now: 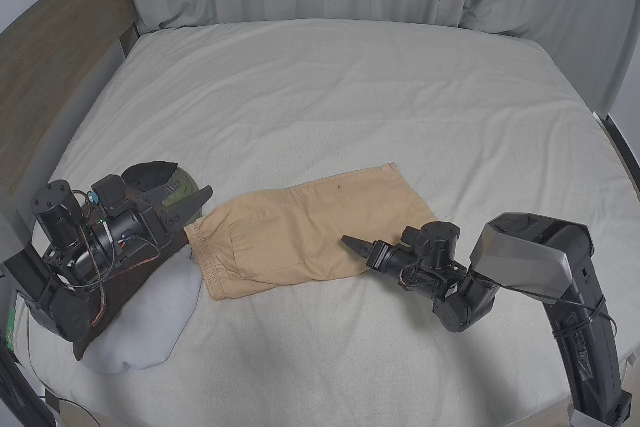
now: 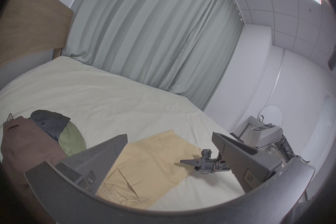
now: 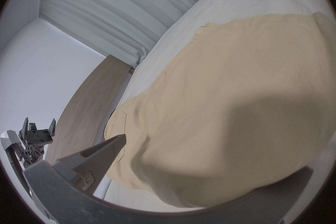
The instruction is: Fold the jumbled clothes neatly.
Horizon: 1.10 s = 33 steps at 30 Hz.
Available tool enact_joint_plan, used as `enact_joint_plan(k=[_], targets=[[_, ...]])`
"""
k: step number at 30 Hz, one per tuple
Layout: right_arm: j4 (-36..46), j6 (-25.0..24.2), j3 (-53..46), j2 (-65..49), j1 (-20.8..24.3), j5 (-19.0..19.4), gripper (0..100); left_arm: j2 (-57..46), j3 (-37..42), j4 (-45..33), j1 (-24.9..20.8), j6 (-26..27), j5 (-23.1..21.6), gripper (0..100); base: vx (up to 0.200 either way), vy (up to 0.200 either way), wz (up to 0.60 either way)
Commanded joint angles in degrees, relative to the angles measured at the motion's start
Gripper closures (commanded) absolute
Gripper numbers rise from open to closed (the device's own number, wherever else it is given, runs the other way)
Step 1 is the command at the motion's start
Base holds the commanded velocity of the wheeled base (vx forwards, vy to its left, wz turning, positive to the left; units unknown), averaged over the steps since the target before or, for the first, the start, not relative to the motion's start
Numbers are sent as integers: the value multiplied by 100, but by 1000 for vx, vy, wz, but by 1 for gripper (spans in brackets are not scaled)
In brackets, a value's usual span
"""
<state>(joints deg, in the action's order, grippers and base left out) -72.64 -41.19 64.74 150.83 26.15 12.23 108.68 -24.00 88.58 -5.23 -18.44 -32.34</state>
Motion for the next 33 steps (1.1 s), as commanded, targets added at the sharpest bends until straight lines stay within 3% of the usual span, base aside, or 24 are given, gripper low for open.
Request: enact_joint_plan(k=[1,24,25,33], targets=[[5,-56,-6,43,-5,-10,0,4,-8,2,-13,-19,-18,0,0,0,0],[22,-196,21,87,-31,-150,0,-57,54,2,4,-28,-220,0,0,0,0],[22,-196,21,104,-31,-150,100,-75,62,2,4,-28,-229,0,0,0,0],[-13,-205,-14,130,-66,-159,100,-31,80,2,-4,-10,-229,0,0,0,0]])
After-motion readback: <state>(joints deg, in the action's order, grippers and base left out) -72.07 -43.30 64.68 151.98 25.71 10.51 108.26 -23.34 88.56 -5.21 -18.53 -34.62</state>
